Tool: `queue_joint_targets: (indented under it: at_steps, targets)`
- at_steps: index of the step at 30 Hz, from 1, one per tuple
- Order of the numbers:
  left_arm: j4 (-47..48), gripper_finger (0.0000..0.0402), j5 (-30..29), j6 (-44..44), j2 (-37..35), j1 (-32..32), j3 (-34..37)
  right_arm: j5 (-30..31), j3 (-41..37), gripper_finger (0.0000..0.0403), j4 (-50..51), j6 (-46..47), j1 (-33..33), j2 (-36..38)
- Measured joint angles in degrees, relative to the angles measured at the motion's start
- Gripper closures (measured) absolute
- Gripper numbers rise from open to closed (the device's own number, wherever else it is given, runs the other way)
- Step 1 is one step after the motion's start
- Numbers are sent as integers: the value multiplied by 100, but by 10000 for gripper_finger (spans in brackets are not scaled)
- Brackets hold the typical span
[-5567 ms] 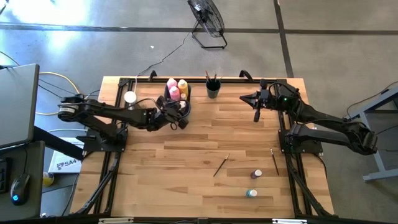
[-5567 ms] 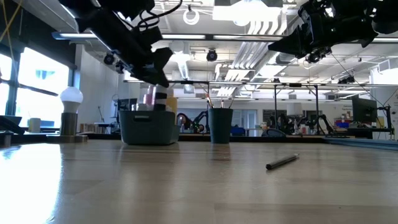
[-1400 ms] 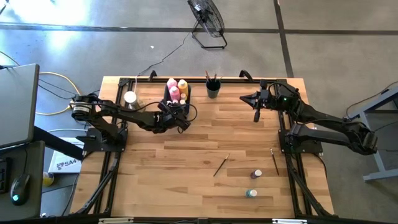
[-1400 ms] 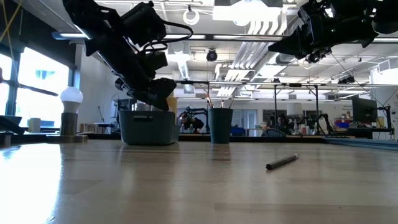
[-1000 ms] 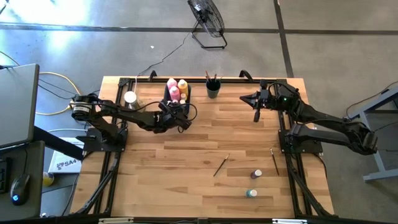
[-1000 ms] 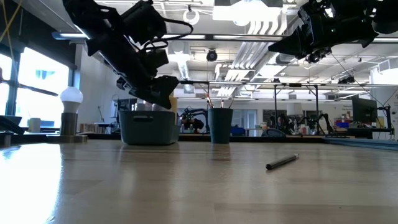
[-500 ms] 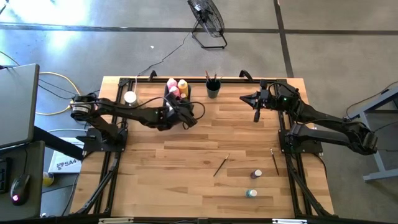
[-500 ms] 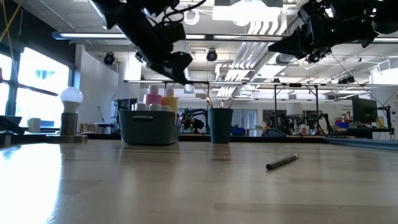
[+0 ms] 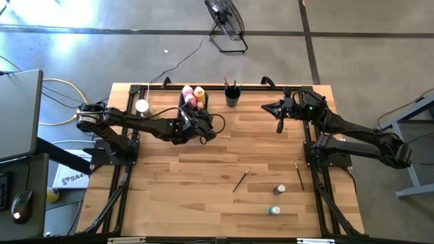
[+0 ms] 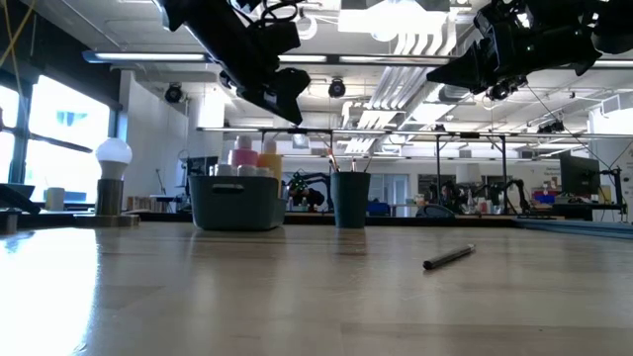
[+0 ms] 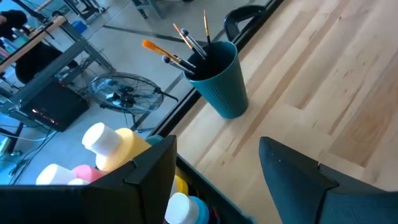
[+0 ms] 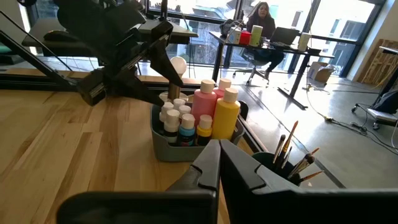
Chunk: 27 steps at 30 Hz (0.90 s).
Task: Pick & Place Paint Supplies
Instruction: Put the silver paint brush into the green cup
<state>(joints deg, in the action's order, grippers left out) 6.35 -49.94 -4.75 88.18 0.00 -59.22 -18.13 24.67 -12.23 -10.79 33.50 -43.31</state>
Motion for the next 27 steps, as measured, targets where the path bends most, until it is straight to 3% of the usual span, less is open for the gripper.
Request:
queue_joint_targets:
  at_steps: [21,27]
  targets:
    - [-13,178,139,0,4,-1,0,0,2,401,0,1,0,1]
    - [-24,178,-86,166,4,-1,0,0,2,401,0,0,0,2]
